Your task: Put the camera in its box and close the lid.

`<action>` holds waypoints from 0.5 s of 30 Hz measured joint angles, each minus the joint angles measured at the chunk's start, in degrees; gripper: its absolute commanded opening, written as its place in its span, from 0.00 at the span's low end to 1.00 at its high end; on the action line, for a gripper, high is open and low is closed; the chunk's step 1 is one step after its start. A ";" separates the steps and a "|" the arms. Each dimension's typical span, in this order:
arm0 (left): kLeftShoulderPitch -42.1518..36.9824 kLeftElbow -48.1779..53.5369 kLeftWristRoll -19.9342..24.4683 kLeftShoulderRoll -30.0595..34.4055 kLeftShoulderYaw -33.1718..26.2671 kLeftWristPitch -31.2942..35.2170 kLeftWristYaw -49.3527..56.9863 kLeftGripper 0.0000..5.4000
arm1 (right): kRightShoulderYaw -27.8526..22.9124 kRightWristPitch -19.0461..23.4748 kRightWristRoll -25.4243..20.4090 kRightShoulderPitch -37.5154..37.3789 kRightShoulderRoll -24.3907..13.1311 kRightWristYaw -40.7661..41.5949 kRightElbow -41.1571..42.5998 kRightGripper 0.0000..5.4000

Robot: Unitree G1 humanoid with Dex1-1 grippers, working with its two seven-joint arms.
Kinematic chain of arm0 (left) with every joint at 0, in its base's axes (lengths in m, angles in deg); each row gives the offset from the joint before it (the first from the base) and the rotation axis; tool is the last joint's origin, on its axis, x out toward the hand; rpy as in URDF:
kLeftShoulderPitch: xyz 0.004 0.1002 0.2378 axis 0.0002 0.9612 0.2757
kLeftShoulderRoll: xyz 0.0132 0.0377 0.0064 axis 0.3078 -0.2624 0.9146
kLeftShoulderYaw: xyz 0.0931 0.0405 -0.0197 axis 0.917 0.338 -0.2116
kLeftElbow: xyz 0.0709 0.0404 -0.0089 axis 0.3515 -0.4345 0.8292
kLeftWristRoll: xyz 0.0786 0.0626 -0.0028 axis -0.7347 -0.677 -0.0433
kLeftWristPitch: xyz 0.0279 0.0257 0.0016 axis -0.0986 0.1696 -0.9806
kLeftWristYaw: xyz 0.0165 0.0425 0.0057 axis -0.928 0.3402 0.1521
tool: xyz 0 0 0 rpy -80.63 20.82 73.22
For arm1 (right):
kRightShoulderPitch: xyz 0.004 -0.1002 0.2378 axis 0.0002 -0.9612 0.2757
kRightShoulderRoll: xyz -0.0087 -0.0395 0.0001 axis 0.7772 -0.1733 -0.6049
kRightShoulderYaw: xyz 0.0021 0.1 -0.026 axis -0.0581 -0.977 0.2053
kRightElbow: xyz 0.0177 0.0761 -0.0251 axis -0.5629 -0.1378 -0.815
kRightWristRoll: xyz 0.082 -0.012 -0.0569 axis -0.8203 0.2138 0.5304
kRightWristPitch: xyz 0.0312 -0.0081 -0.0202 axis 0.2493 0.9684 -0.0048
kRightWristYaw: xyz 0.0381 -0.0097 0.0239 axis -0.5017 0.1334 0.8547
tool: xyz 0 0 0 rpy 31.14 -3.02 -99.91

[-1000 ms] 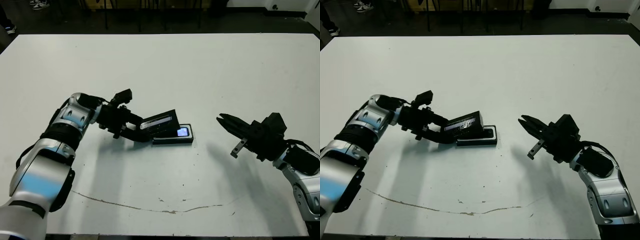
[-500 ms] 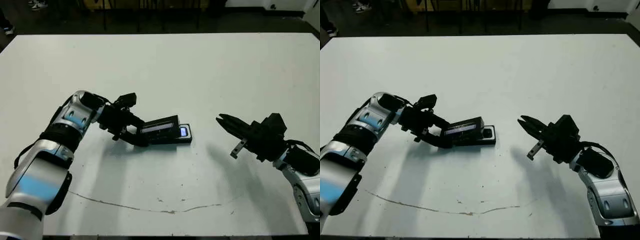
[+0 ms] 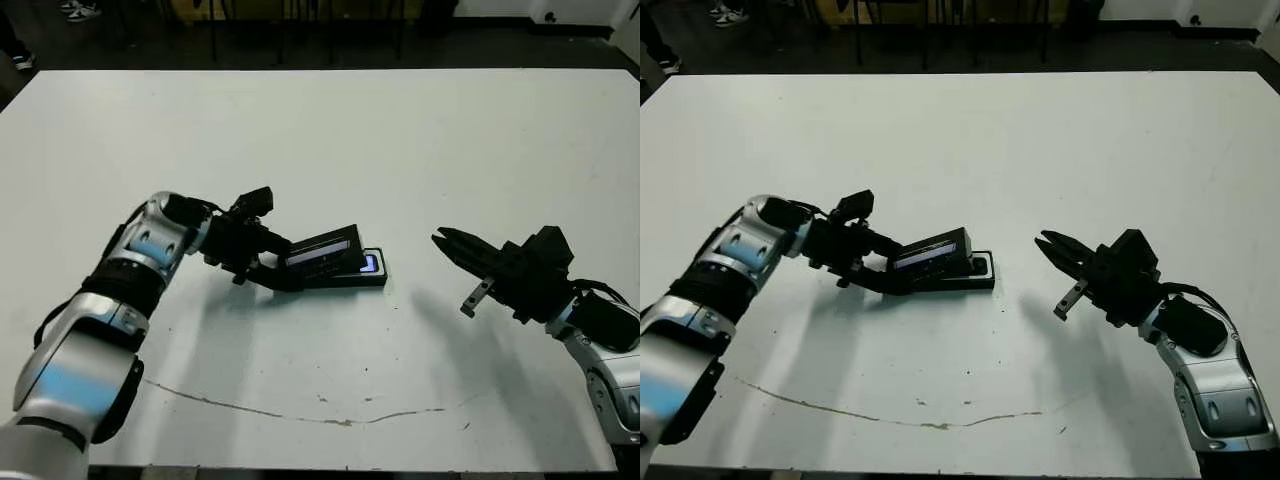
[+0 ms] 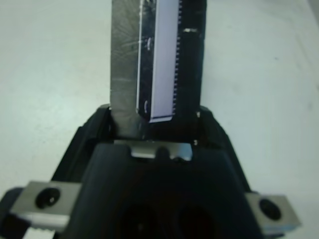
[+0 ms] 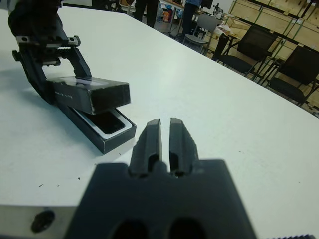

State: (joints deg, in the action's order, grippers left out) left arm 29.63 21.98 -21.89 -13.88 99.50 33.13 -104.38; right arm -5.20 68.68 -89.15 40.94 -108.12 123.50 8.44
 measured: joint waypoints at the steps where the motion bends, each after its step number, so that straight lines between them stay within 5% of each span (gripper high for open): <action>1: 0.46 1.01 -0.09 -0.20 0.22 0.18 0.89 0.49 | 0.00 0.00 0.01 0.00 0.00 -0.03 0.02 0.00; 15: 0.55 13.37 -1.24 1.69 4.81 9.36 0.78 0.49 | -0.02 0.74 0.07 0.01 -0.02 -0.07 0.83 0.00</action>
State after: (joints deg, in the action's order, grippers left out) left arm 30.18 35.36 -23.13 -12.19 104.31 42.49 -103.61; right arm -5.22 69.42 -89.08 40.95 -108.14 123.44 9.26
